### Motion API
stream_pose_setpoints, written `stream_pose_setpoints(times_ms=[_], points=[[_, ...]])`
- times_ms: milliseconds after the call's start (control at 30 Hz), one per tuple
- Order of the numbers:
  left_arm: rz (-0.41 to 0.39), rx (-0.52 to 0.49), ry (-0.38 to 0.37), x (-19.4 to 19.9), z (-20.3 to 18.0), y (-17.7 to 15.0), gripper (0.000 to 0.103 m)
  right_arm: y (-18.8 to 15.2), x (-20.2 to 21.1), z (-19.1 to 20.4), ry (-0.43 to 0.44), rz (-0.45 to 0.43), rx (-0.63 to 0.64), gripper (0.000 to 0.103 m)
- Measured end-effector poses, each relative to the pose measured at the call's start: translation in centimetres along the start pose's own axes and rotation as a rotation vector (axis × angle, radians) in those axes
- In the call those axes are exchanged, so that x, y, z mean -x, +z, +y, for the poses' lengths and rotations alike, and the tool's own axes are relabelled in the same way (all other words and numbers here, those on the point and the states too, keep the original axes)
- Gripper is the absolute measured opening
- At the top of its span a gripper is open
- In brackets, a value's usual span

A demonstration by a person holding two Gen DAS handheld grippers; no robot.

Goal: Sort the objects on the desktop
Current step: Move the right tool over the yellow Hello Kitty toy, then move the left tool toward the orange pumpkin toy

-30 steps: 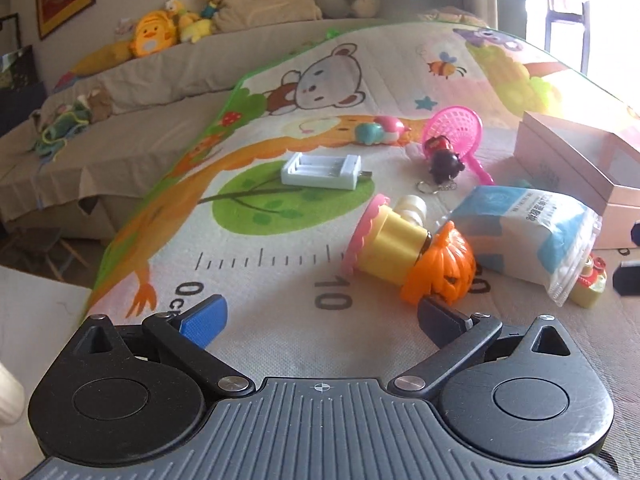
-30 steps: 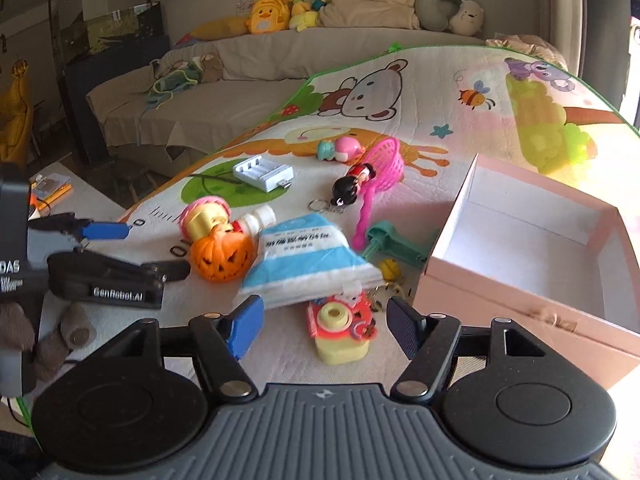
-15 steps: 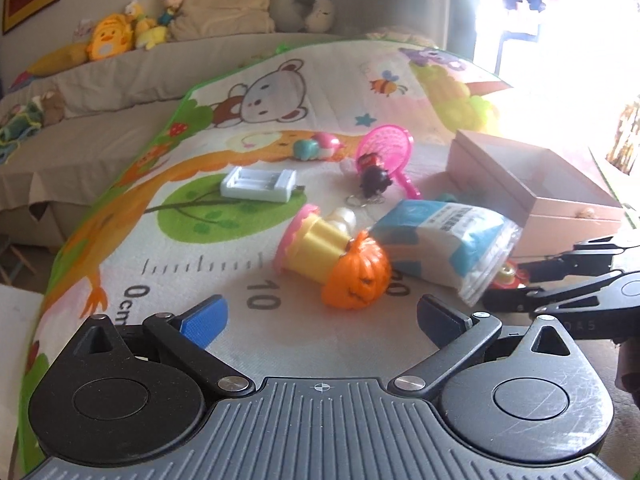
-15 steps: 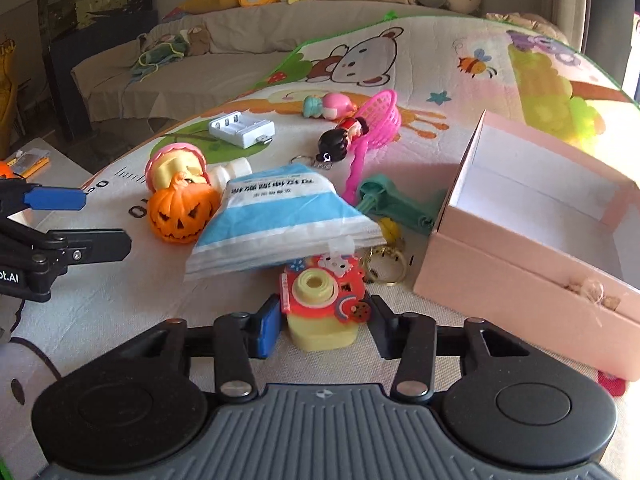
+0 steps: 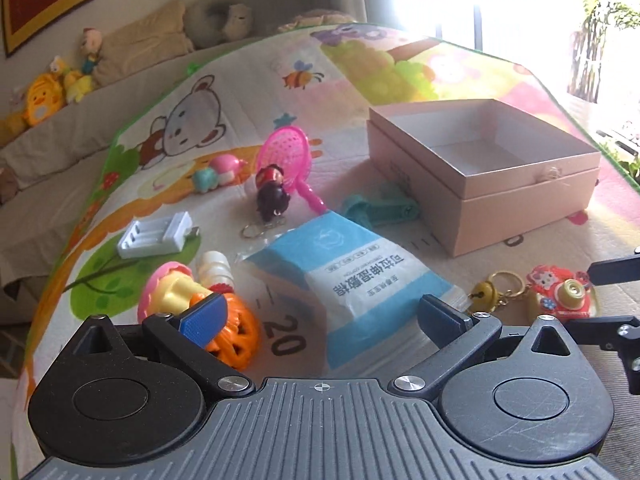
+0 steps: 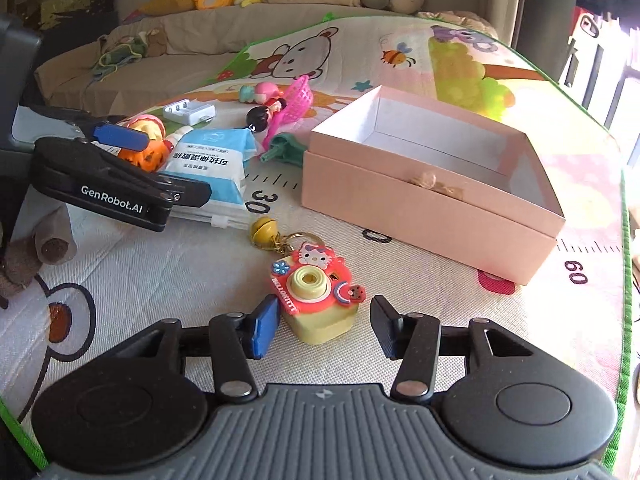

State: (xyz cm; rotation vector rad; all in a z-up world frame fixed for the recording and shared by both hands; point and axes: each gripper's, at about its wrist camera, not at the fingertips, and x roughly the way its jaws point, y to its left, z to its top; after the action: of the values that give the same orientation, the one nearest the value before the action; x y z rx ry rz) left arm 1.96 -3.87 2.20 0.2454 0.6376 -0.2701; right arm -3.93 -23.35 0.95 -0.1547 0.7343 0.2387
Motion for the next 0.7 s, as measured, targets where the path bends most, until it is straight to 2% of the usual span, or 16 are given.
stream_pose_setpoints(times_ms=[33,100,133,167,200,267,333,400,533,700], points=[[0.003,-0.004,0.024,0.1,0.4,-0.1,0.103,0.1,0.0,-0.2,0.002,-0.010,-0.007,0.057],[0.007,-0.007,0.082,0.3,1.3,-0.3,0.103,0.2,0.0,-0.2,0.005,-0.034,0.003,0.071],[0.009,0.006,0.107,0.5,2.0,-0.4,0.103,0.3,0.0,-0.1,0.008,-0.041,0.009,0.072],[0.008,0.032,0.102,0.8,2.7,-0.5,0.103,0.4,-0.2,0.0,0.016,-0.046,0.016,0.072],[0.009,0.063,0.071,1.1,3.3,-0.6,0.103,0.5,-0.3,0.0,0.023,-0.048,0.018,0.072],[0.031,0.156,-0.060,1.6,4.0,-0.1,0.103,0.7,-0.9,0.1,0.035,-0.049,0.024,0.072],[0.048,0.206,-0.119,1.1,3.6,0.7,0.103,0.8,-1.5,0.1,0.039,-0.044,0.020,0.072],[0.063,0.195,-0.095,0.0,2.3,1.8,0.103,0.9,-2.0,0.1,0.048,-0.041,0.014,0.072],[0.095,0.120,0.030,-3.3,0.5,3.1,0.103,0.8,-2.2,0.3,0.066,-0.050,0.025,0.072],[0.085,0.135,0.033,-3.8,1.5,2.8,0.103,1.2,-2.4,0.6,0.073,-0.046,0.059,0.072]])
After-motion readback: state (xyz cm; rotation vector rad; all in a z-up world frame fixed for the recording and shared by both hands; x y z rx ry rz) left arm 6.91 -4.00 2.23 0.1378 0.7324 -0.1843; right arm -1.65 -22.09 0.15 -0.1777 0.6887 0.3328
